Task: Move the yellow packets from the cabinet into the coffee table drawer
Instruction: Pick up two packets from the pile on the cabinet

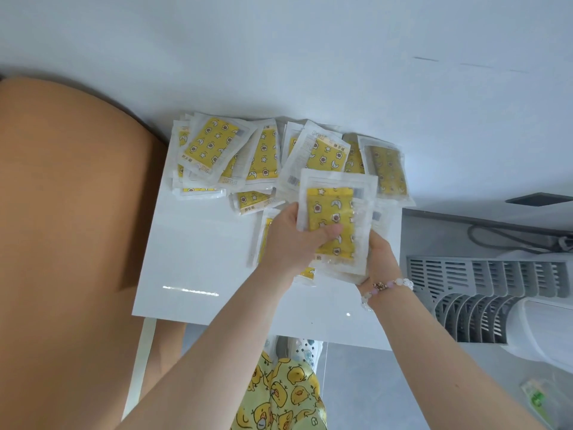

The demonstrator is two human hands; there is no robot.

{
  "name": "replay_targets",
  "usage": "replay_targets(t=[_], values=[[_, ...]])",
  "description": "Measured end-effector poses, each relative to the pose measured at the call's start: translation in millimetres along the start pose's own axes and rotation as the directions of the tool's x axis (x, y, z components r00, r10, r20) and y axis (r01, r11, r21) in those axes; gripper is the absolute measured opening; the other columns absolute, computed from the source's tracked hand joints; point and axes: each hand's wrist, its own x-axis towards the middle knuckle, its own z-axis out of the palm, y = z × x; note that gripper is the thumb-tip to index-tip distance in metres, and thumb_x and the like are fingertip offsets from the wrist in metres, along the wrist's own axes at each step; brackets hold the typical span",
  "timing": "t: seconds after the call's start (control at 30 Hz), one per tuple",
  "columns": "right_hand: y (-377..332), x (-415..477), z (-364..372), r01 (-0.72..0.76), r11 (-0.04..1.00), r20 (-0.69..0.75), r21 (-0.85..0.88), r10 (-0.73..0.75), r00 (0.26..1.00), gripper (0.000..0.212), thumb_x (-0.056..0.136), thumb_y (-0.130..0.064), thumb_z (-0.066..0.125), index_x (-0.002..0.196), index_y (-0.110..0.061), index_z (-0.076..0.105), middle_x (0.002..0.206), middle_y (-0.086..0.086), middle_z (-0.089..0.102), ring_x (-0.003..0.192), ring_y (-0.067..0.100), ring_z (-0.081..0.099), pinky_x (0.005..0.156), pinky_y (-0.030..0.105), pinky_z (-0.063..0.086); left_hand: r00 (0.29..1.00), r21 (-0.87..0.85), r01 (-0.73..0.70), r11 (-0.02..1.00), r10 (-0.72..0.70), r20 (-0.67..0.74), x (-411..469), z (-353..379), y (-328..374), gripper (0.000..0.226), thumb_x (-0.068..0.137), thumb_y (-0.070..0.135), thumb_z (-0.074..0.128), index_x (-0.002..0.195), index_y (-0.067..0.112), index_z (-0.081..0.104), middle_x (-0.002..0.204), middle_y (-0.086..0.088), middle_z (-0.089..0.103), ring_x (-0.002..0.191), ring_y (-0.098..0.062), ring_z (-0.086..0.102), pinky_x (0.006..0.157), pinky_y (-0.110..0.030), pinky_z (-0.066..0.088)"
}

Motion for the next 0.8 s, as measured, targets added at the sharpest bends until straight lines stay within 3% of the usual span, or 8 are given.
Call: replay_targets(t=[0.1, 0.17, 0.3, 0.4, 0.5, 0.63, 0.7, 0.8], values=[[-5.5, -2.1, 6.1, 0.071, 0.996, 0.013, -0.052, -0.071, 0.997, 0.039, 0.093, -0.019, 0.044, 0.121, 0.006, 0.054, 0.125, 0.031, 0.054, 0.117, 0.048, 0.051, 0.101, 0.059, 0.039, 0.999, 0.088, -0.035, 0.995, 0.036, -0.014, -0.4, 4.1, -8.7, 0.026, 0.074, 0.008, 0.079, 0.090, 0.023, 0.065, 0.089, 0.005, 0.073, 0.080, -0.008, 0.070, 0.076, -0.030, 0.057], [-8.0, -5.5, 8.3, 0.049, 0.999, 0.043, -0.008, -0.048, 0.998, 0.039, 0.094, -0.020, 0.046, 0.122, 0.004, 0.057, 0.123, 0.029, 0.058, 0.114, 0.045, 0.055, 0.101, 0.057, 0.040, 0.997, 0.116, -0.069, 0.991, 0.073, -0.037, -1.5, 4.8, -11.8, 0.028, 0.074, 0.009, 0.079, 0.086, 0.028, 0.062, 0.084, 0.012, 0.070, 0.073, 0.001, 0.067, 0.073, -0.023, 0.056], [-4.3, -5.4, 5.0, -0.062, 0.979, 0.155, 0.196, 0.031, 0.987, 0.041, 0.095, -0.022, 0.039, 0.090, -0.010, 0.077, 0.105, 0.016, 0.071, 0.098, 0.033, 0.067, 0.095, 0.049, 0.048, 0.984, 0.258, -0.112, 0.960, 0.143, -0.108, -0.7, 7.4, -19.5, 0.026, 0.071, 0.021, 0.082, 0.086, 0.031, 0.064, 0.097, 0.004, 0.066, 0.090, -0.010, 0.064, 0.080, -0.030, 0.054], [-1.6, -7.2, 7.6, -0.057, 0.953, 0.122, 0.298, 0.022, 0.992, 0.047, 0.092, -0.014, 0.035, 0.063, -0.010, 0.072, 0.073, 0.009, 0.070, 0.066, 0.026, 0.067, 0.068, 0.033, 0.055, 0.965, 0.396, -0.119, 0.910, 0.199, -0.168, 0.4, 11.2, -22.7, 0.036, 0.068, 0.029, 0.083, 0.097, 0.023, 0.063, 0.103, 0.001, 0.052, 0.097, -0.016, 0.053, 0.086, -0.033, 0.048], [-0.3, -6.3, 7.0, -0.038, 0.957, -0.028, 0.286, 0.048, 0.998, 0.025, 0.083, -0.015, 0.040, 0.059, -0.015, 0.047, 0.061, 0.005, 0.043, 0.054, 0.025, 0.043, 0.054, 0.028, 0.037, 0.939, 0.483, -0.142, 0.864, 0.271, -0.210, 0.1, 14.6, -25.3, 0.062, 0.065, 0.032, 0.084, 0.115, 0.016, 0.052, 0.106, 0.005, 0.044, 0.100, -0.010, 0.045, 0.087, -0.025, 0.043], [-3.2, -9.3, 3.9, -0.095, 0.924, 0.021, 0.371, 0.094, 0.995, 0.053, 0.097, -0.039, 0.037, 0.071, -0.012, 0.075, 0.077, 0.010, 0.071, 0.073, 0.026, 0.067, 0.081, 0.039, 0.050, 0.946, 0.531, -0.146, 0.835, 0.275, -0.171, -1.6, 19.3, -28.0, 0.064, 0.068, 0.034, 0.082, 0.120, 0.016, 0.050, 0.106, 0.006, 0.044, 0.104, -0.013, 0.046, 0.093, -0.032, 0.043], [-4.3, -8.9, 2.8, -0.134, 0.921, 0.030, 0.365, 0.133, 0.991, 0.058, 0.096, -0.053, 0.032, 0.093, -0.011, 0.071, 0.095, 0.012, 0.071, 0.092, 0.029, 0.065, 0.092, 0.043, 0.047, 0.951, 0.531, -0.135, 0.837, 0.259, -0.167, -1.8, 21.5, -27.1, 0.064, 0.069, 0.033, 0.081, 0.121, 0.017, 0.049, 0.105, 0.006, 0.045, 0.104, -0.013, 0.046, 0.092, -0.031, 0.044], [-2.0, -3.9, -0.4, -0.145, 0.937, -0.029, 0.318, 0.162, 0.986, 0.055, 0.097, -0.053, 0.032, 0.117, -0.013, 0.063, 0.114, 0.012, 0.065, 0.110, 0.031, 0.059, 0.104, 0.043, 0.041, 0.974, 0.487, -0.073, 0.870, 0.168, -0.154, 1.0, 22.2, -25.0, 0.065, 0.067, 0.031, 0.083, 0.120, 0.016, 0.048, 0.109, 0.006, 0.051, 0.102, -0.013, 0.051, 0.088, -0.030, 0.047]])
